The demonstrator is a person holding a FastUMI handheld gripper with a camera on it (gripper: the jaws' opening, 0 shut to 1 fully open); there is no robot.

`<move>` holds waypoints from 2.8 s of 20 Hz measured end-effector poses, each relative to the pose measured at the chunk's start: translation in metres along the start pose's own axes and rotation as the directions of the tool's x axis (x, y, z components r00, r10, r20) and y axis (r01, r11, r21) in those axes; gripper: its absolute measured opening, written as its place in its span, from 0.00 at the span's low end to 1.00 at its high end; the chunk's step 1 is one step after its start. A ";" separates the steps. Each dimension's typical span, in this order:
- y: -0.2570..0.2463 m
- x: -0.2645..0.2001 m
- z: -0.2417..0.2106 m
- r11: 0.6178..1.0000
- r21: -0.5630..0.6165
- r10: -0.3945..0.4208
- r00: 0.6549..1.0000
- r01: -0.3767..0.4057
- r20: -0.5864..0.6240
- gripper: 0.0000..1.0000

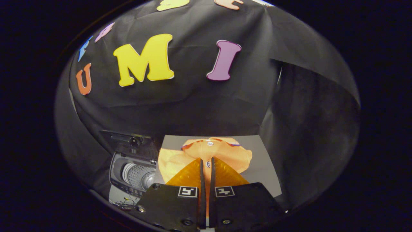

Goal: Put the clothes into the washing machine and then close the washing machine lid.

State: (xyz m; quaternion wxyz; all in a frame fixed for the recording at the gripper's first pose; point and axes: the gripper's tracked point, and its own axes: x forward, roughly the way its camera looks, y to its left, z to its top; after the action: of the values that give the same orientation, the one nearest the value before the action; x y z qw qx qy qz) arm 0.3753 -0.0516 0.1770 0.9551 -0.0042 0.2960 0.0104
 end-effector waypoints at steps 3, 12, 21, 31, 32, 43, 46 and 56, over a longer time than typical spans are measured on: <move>0.040 -0.010 0.016 0.997 -0.037 0.061 0.998 -0.060 0.024 0.07; 0.156 -0.011 0.031 0.968 -0.138 0.216 0.976 -0.212 0.021 0.07; 0.264 -0.008 0.023 0.917 -0.208 0.344 0.939 -0.340 -0.022 0.07; 0.345 0.001 0.000 0.873 -0.241 0.420 0.905 -0.424 -0.071 0.07; 0.349 0.005 -0.005 0.872 -0.240 0.421 0.904 -0.427 -0.078 0.07; 0.381 0.067 -0.089 0.886 -0.161 0.403 0.894 -0.435 -0.198 0.07; 0.384 0.089 -0.111 0.893 -0.152 0.388 0.897 -0.423 -0.212 0.07; 0.397 0.176 -0.188 0.921 -0.115 0.336 0.907 -0.373 -0.253 0.07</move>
State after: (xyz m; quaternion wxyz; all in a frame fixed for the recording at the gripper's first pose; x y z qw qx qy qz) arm 0.4051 0.3453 -0.0783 0.8934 -0.0283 0.3977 0.2071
